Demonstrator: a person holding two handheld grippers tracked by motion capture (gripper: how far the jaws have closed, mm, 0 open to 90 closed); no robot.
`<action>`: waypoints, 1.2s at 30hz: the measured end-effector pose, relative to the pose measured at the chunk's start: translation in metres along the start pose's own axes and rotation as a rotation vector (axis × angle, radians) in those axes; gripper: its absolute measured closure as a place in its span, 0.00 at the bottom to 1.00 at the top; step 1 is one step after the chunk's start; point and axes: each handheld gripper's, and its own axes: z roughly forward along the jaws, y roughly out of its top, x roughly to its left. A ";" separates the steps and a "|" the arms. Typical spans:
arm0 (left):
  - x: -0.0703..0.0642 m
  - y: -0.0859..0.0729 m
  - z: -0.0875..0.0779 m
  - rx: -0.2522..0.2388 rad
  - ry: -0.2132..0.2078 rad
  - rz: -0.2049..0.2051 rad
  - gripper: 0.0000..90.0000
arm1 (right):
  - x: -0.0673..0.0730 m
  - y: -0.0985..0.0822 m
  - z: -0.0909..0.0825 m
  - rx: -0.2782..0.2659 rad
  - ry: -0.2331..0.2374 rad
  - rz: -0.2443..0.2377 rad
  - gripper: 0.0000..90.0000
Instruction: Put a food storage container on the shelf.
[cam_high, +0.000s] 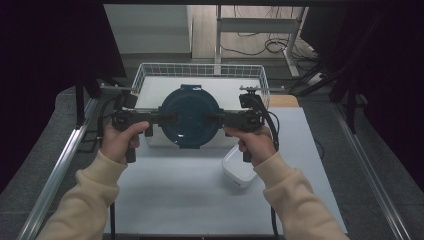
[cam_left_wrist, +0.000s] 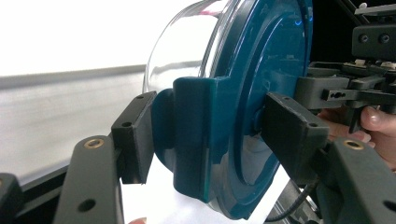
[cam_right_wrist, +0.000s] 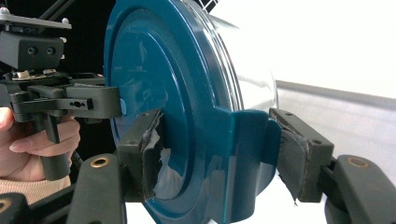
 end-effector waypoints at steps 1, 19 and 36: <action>0.001 0.007 0.001 0.002 0.002 -0.005 0.42 | -0.002 0.007 0.001 -0.002 0.003 0.006 0.42; 0.010 0.061 0.009 0.003 -0.005 -0.014 0.42 | -0.015 0.063 0.008 0.009 0.017 -0.009 0.44; 0.030 0.091 0.041 0.055 -0.017 -0.054 0.42 | -0.048 0.091 0.016 0.014 0.015 0.029 0.44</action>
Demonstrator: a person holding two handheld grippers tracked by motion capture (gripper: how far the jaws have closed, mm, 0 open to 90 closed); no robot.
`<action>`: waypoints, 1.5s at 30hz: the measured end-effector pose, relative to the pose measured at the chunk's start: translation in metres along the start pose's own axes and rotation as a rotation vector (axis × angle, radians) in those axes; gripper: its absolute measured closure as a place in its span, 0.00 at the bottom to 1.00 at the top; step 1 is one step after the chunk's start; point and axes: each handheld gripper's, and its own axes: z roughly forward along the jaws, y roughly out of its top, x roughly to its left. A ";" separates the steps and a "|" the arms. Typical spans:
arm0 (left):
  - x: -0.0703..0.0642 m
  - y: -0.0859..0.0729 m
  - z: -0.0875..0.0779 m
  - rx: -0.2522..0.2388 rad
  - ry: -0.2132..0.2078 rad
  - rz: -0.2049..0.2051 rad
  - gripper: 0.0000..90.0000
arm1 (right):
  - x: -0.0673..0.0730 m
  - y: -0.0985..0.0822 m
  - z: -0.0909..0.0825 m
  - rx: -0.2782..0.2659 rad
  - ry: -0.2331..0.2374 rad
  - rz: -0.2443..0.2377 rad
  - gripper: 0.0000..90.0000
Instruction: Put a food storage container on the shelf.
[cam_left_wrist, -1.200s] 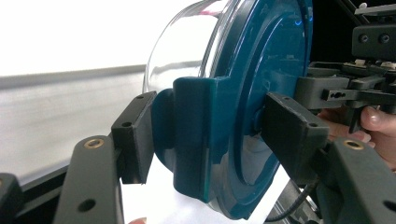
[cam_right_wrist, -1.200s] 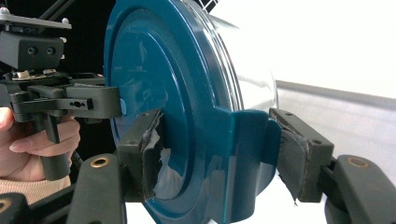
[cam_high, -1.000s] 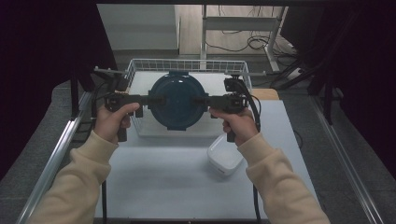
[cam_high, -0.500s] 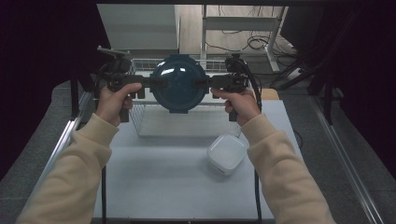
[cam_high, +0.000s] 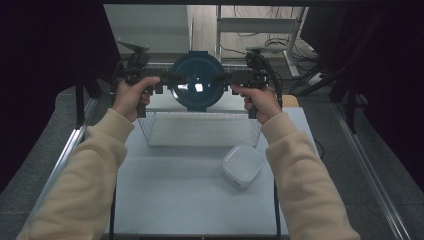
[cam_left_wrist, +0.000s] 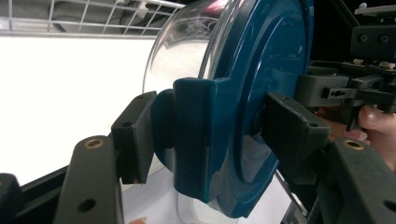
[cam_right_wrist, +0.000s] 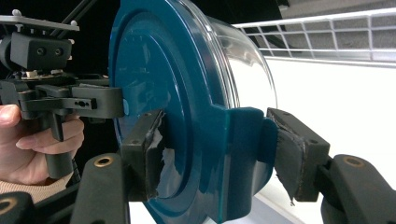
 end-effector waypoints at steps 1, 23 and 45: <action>0.003 0.000 0.004 0.006 -0.002 -0.008 0.42 | -0.004 0.000 0.002 0.004 -0.004 0.006 0.44; 0.028 0.007 0.031 0.038 -0.028 -0.109 0.41 | -0.034 0.000 0.016 0.001 -0.027 0.143 0.41; 0.053 0.010 0.048 0.014 -0.088 -0.220 0.36 | -0.055 0.001 0.030 -0.014 -0.032 0.324 0.37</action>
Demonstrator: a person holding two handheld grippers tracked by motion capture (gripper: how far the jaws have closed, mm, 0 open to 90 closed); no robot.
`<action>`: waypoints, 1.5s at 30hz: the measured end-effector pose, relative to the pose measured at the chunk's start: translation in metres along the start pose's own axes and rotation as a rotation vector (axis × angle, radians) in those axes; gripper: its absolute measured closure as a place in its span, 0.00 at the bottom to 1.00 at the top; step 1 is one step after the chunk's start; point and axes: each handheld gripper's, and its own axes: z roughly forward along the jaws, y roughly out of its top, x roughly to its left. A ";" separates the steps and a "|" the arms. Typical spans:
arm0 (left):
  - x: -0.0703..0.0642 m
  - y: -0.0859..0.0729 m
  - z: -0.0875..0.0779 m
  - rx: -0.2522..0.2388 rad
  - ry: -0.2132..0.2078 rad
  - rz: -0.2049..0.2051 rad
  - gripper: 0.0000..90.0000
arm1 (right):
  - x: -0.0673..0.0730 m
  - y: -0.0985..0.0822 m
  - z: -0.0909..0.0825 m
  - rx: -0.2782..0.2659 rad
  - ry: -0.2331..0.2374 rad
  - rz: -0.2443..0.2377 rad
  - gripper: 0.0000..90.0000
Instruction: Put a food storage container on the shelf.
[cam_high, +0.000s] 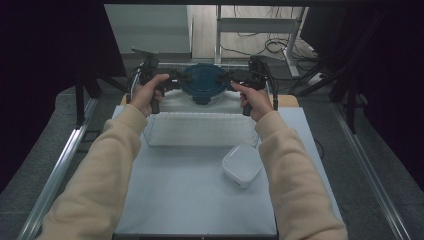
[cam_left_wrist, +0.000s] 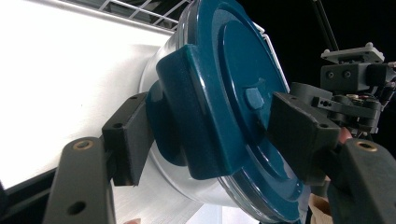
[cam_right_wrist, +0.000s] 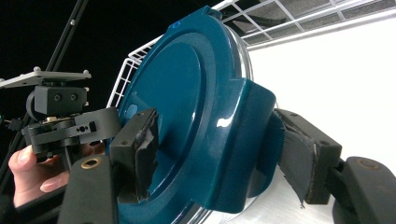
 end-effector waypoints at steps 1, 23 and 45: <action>0.000 0.000 0.000 0.000 0.000 0.000 0.36 | 0.000 0.000 0.000 0.000 0.000 0.000 0.37; -0.049 -0.093 -0.056 -0.130 0.123 0.459 0.26 | 0.042 -0.070 -0.067 -0.107 -0.085 -0.461 0.15; -0.005 -0.246 -0.047 -0.045 0.264 0.611 0.32 | -0.045 -0.205 -0.115 -0.073 -0.118 -0.585 0.30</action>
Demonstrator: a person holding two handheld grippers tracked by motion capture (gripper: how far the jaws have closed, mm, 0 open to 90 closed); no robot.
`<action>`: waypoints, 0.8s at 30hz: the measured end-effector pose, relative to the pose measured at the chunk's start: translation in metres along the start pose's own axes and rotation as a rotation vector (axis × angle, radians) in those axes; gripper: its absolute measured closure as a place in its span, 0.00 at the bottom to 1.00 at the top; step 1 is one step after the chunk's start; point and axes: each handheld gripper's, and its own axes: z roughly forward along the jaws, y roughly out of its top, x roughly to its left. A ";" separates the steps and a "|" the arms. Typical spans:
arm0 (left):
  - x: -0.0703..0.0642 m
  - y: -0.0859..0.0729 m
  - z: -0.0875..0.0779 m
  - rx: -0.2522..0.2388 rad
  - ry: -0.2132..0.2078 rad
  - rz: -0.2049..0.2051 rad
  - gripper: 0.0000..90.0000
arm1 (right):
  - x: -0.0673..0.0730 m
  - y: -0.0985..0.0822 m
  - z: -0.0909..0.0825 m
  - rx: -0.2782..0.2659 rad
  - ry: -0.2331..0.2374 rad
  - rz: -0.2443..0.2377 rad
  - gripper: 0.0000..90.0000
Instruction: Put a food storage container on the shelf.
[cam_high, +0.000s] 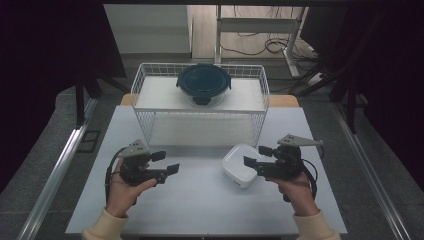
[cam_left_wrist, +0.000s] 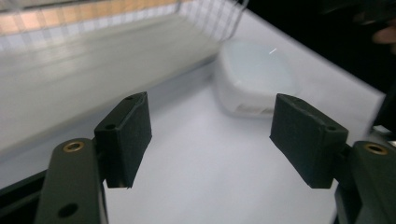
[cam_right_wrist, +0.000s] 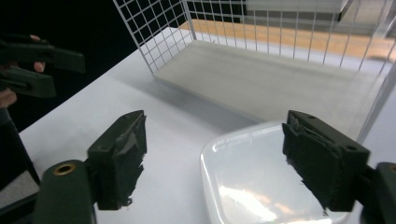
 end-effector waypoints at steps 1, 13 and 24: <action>0.002 -0.008 0.002 0.016 0.006 -0.026 0.32 | -0.001 -0.004 0.001 0.005 -0.001 0.001 0.31; 0.009 -0.034 0.003 0.076 0.061 -0.037 0.29 | -0.005 -0.032 0.003 0.102 -0.083 -0.029 0.34; 0.017 -0.038 0.000 0.071 0.065 -0.054 0.28 | -0.004 -0.032 0.009 0.132 -0.086 -0.048 0.34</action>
